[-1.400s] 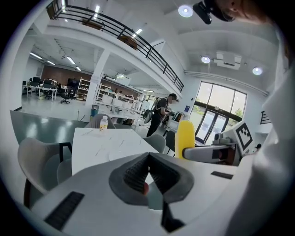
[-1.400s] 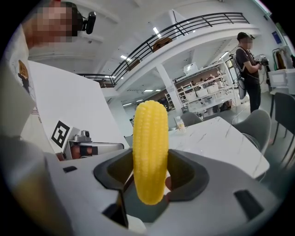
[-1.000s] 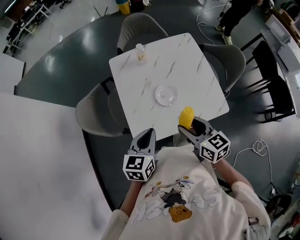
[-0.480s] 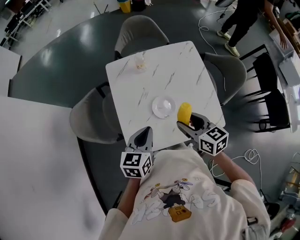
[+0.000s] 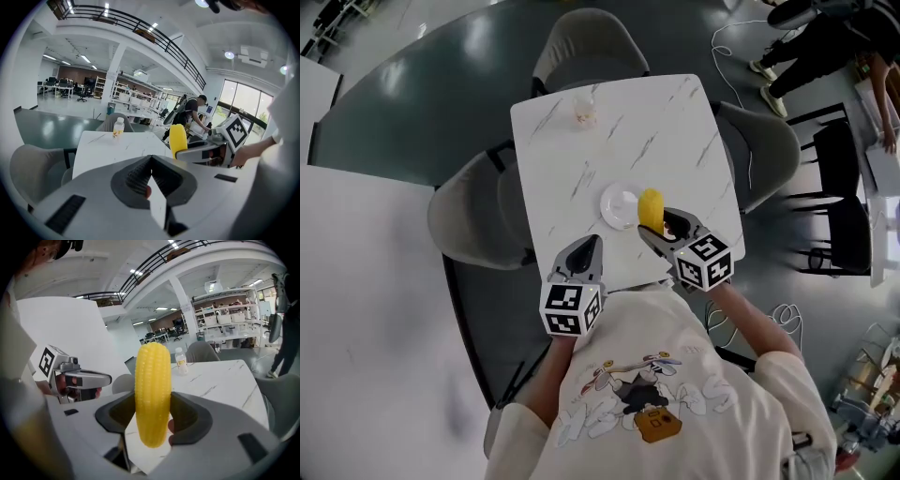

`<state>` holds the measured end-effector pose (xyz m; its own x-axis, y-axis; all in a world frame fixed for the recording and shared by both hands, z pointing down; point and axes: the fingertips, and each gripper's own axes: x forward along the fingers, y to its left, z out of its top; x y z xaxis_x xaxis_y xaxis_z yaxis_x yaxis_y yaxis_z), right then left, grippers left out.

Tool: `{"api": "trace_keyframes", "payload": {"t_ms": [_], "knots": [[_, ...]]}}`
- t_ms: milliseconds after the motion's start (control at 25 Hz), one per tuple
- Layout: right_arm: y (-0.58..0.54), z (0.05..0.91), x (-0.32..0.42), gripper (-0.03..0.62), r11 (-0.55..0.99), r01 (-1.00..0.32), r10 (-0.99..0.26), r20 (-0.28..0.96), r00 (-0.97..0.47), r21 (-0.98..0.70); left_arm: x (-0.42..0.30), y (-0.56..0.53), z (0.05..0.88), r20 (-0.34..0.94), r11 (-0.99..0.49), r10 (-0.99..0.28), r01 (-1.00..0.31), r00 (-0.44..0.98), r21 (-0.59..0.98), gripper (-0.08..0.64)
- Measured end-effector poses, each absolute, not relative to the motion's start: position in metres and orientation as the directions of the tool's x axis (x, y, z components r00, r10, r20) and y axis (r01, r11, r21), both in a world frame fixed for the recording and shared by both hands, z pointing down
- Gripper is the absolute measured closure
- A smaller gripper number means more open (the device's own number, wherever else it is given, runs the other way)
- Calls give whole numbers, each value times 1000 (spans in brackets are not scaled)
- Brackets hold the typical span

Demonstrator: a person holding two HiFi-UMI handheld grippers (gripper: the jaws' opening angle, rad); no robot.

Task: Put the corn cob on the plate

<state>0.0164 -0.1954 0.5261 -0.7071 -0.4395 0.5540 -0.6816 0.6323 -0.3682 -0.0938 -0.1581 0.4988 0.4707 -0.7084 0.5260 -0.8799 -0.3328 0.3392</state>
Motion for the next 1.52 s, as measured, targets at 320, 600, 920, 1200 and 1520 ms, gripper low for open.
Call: {"api": "trace_keyframes", "payload": {"t_ms": [320, 600, 920, 1200, 1520], "knots": [[-200, 568, 2, 370, 683, -653, -357, 631, -689, -327, -99, -166, 533, 574, -260, -707, -907, 413, 332, 554], [-200, 599, -10, 370, 690, -646, -312, 672, -672, -326, -106, -174, 571, 617, -210, -695, -925, 369, 317, 554], [-209, 631, -16, 370, 699, -657, -300, 719, -627, -282, -103, -199, 599, 608, -200, -701, -921, 373, 335, 554], [-215, 668, -15, 370, 710, -665, -274, 778, -565, -232, -86, -207, 633, 636, -305, -663, -918, 395, 252, 554], [-221, 703, -10, 370, 721, -665, -246, 827, -506, -193, -80, -204, 676, 672, -289, -653, -935, 350, 206, 554]]}}
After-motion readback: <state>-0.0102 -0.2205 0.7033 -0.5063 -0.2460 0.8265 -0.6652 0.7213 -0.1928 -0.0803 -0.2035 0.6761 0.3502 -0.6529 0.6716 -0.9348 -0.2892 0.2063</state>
